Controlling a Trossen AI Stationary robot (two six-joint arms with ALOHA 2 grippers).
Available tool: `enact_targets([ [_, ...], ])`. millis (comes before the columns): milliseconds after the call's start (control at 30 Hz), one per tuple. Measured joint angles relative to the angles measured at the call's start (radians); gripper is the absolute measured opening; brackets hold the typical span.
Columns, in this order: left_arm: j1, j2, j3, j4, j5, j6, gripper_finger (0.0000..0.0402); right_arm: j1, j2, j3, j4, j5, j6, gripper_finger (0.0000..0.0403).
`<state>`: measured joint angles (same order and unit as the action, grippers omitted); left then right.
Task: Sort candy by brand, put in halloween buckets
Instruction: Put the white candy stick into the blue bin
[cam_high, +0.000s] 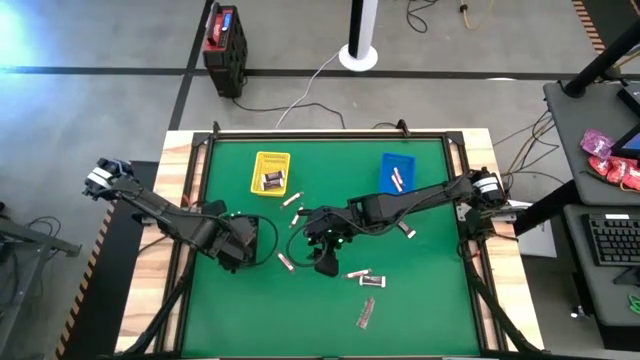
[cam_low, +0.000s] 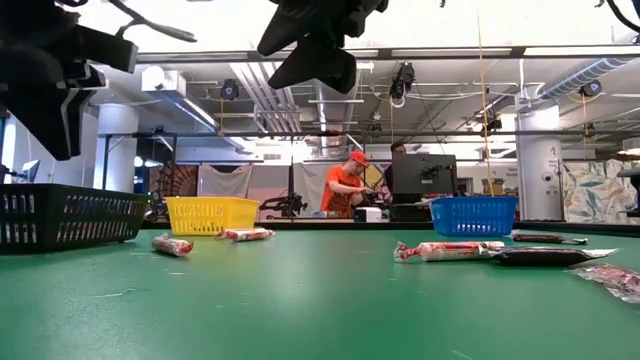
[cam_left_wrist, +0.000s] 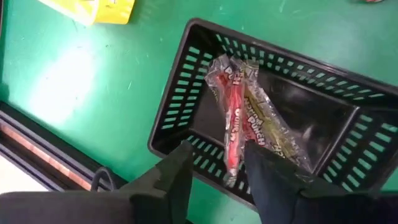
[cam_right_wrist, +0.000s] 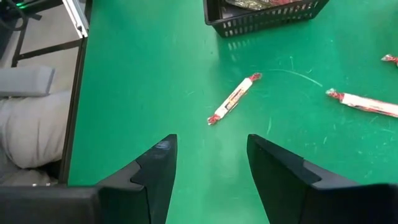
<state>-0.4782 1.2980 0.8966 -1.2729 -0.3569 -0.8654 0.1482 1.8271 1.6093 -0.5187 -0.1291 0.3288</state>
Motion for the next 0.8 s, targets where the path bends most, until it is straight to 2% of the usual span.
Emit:
enact_targets([
  [133, -0.001, -0.002, 0.007, 0.015, -0.001, 0.023, 0.0138, 0.0, 0.0, 0.0, -0.008, 0.0, 0.0, 0.0187],
  [233, -0.016, -0.011, 0.007, 0.064, -0.056, 0.06, 0.0139, 0.003, 0.0, 0.0, -0.035, 0.0, 0.004, 0.0187],
  [300, -0.046, -0.027, 0.007, 0.131, -0.105, 0.12, 0.0139, 0.005, 0.0, -0.002, -0.049, 0.0, 0.005, 0.0187],
  [433, -0.139, -0.067, 0.006, 0.33, -0.125, 0.312, 0.0135, 0.012, 0.001, -0.01, -0.073, 0.013, 0.011, 0.0187],
  [533, -0.194, -0.083, 0.006, 0.439, -0.14, 0.424, 0.013, 0.024, 0.001, -0.01, -0.074, 0.144, 0.012, 0.0187],
  [667, -0.246, -0.09, 0.005, 0.495, -0.245, 0.485, 0.0125, 0.055, 0.025, -0.023, -0.04, 0.369, -0.044, 0.0187],
  [800, -0.289, -0.091, 0.004, 0.494, -0.365, 0.483, 0.0123, 0.08, 0.098, -0.052, 0.121, 0.391, -0.07, 0.0187],
])
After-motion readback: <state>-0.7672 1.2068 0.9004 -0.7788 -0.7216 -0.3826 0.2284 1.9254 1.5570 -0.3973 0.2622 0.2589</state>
